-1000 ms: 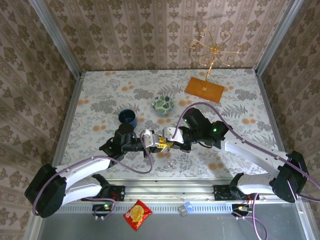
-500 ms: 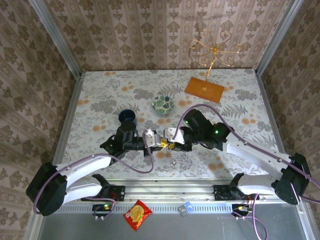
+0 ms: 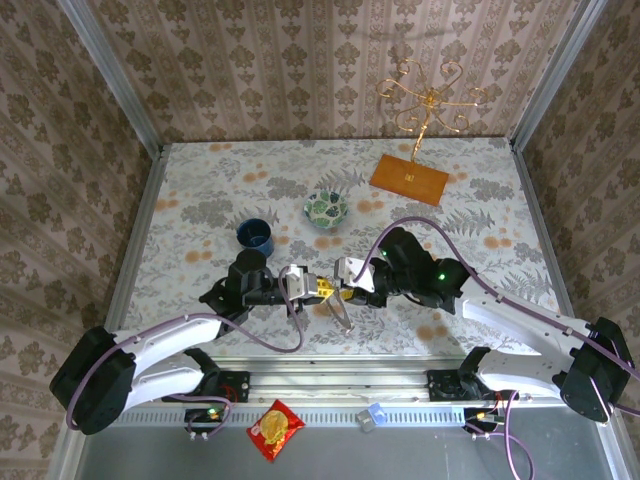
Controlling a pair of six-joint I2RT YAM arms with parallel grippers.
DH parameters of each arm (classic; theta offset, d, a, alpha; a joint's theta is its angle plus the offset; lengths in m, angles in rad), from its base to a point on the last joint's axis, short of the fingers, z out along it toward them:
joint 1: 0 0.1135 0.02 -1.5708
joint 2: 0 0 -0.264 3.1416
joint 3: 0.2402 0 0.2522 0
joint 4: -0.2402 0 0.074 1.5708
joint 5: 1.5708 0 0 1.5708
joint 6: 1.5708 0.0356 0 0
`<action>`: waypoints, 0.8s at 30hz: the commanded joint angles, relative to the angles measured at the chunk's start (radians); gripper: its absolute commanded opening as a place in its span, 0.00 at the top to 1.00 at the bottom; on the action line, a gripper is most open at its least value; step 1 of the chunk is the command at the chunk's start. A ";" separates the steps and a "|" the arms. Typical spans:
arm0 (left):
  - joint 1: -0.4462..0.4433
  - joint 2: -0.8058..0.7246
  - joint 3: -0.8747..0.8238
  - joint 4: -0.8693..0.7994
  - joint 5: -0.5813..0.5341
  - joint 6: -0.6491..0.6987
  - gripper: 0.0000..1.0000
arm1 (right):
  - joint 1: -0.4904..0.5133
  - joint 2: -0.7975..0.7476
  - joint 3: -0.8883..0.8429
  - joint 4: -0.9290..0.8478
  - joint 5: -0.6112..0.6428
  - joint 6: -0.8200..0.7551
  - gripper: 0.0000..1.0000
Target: Put the keys on the keyring
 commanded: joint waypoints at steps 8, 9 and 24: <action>-0.006 -0.023 -0.007 0.066 0.031 -0.019 1.00 | -0.003 0.014 0.016 0.004 -0.027 -0.007 1.00; -0.007 -0.021 -0.006 0.071 0.032 -0.023 1.00 | -0.004 0.013 0.014 0.004 -0.029 -0.008 1.00; -0.007 -0.018 -0.035 0.185 0.023 -0.074 1.00 | -0.030 0.080 -0.025 0.049 -0.034 0.032 1.00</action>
